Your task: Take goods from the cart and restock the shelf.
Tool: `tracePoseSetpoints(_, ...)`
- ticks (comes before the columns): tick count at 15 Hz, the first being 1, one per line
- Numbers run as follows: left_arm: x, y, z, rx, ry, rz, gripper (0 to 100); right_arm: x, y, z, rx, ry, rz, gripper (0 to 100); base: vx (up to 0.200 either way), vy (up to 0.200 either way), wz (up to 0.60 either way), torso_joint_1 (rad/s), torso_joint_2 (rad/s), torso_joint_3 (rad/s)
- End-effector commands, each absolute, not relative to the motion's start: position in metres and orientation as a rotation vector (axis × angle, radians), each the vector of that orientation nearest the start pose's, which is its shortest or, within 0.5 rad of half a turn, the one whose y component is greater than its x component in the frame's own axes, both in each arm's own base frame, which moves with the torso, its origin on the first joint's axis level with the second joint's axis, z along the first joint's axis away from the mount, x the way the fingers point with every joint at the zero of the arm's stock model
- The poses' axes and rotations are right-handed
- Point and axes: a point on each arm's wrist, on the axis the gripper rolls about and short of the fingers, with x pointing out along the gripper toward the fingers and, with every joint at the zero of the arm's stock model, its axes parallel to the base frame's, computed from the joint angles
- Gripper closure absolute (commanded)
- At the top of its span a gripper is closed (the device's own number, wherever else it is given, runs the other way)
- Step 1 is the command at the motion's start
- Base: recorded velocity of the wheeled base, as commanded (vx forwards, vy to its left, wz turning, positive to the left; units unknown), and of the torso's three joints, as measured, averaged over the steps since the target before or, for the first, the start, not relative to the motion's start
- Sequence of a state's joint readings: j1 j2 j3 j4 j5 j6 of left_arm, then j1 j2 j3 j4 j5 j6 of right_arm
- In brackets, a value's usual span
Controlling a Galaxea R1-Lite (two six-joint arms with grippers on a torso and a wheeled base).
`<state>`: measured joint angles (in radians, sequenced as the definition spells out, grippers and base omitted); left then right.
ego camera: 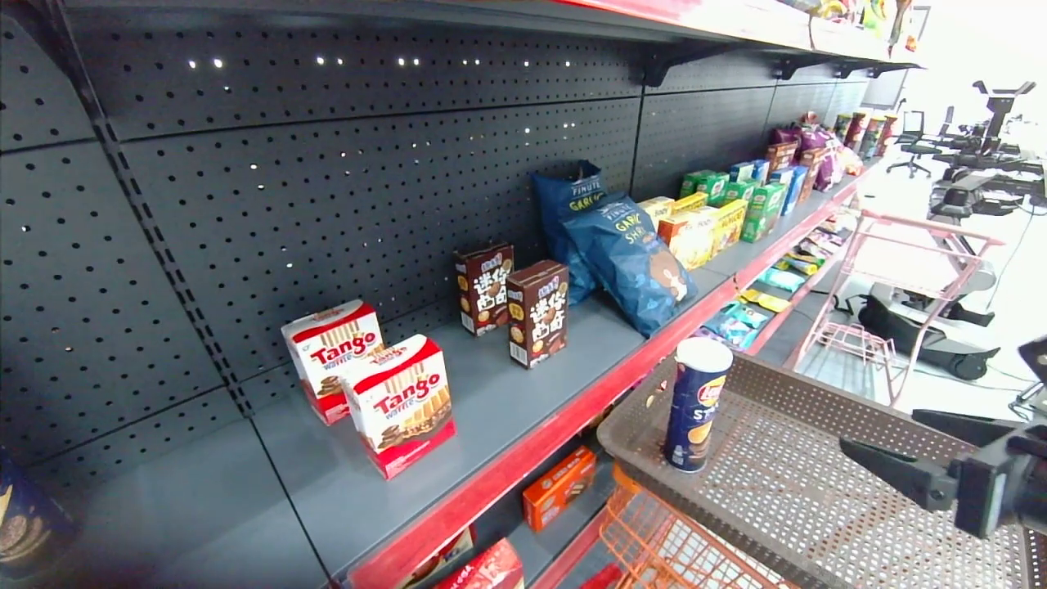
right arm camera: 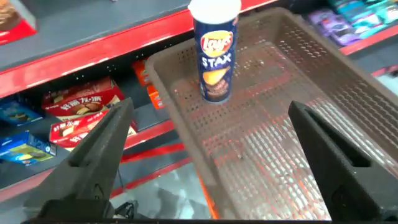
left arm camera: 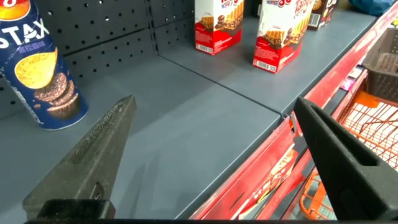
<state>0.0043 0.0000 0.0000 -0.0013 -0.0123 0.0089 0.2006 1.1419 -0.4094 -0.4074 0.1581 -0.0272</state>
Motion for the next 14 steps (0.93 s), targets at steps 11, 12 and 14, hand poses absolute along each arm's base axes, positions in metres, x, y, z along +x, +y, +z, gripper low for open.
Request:
tracePoseSetpoints(11,-0.023,0.000,0.076,0.009,-0.002,-0.008,0,0.303,0.077,0.083,-0.035,0.359,0.435,0,0.000,0.000,0.00,0.000,0.00,0.000)
tracePoseSetpoints(12,-0.023,0.000,0.076,0.009,-0.002,-0.008,0,0.320,0.080,0.076,-0.036,0.341,0.432,0,0.000,0.000,0.00,0.000,0.00,0.000)
tracePoseSetpoints(14,-0.023,0.000,0.076,0.009,-0.002,-0.008,0,0.340,0.086,0.066,-0.034,0.337,0.438,0,0.000,0.000,0.00,0.000,0.00,0.000)
